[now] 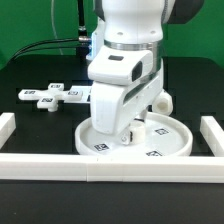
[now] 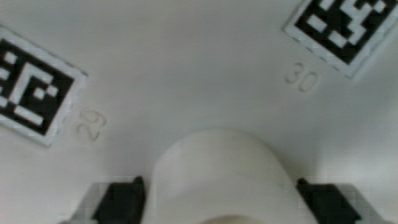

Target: Assemble round table

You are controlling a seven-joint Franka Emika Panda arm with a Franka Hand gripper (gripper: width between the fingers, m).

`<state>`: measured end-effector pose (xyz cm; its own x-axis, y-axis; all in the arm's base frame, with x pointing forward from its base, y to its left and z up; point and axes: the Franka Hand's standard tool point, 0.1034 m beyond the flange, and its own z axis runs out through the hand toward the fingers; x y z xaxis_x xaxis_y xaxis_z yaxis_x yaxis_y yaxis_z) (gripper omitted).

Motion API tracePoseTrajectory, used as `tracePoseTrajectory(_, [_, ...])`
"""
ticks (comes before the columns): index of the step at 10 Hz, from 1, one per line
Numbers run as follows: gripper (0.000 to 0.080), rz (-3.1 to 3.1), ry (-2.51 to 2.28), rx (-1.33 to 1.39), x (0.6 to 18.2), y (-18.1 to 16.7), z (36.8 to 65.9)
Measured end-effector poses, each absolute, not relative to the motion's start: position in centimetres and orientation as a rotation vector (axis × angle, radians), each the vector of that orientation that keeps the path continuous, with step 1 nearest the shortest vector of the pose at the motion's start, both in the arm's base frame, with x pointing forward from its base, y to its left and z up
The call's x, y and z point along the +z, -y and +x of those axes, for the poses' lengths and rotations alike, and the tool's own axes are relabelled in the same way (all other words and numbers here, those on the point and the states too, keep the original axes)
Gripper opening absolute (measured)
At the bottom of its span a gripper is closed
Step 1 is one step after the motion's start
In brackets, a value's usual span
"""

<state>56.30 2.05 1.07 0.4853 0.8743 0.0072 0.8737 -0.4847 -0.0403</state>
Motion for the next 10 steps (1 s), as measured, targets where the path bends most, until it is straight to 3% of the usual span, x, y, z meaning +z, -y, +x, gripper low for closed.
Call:
tracePoseTrajectory(3, [0.0409, -2.680, 1.561, 0.030, 1.1, -3.9, 56.5])
tracePoseTrajectory(7, [0.0409, -2.686, 1.551, 0.054, 1.1, -3.8, 56.5])
tracePoseTrajectory(9, [0.0618, -2.686, 1.549, 0.054, 1.1, -3.7, 56.5])
tracePoseTrajectory(10, [0.0640, -2.692, 1.541, 0.056, 1.6, -3.2, 56.3])
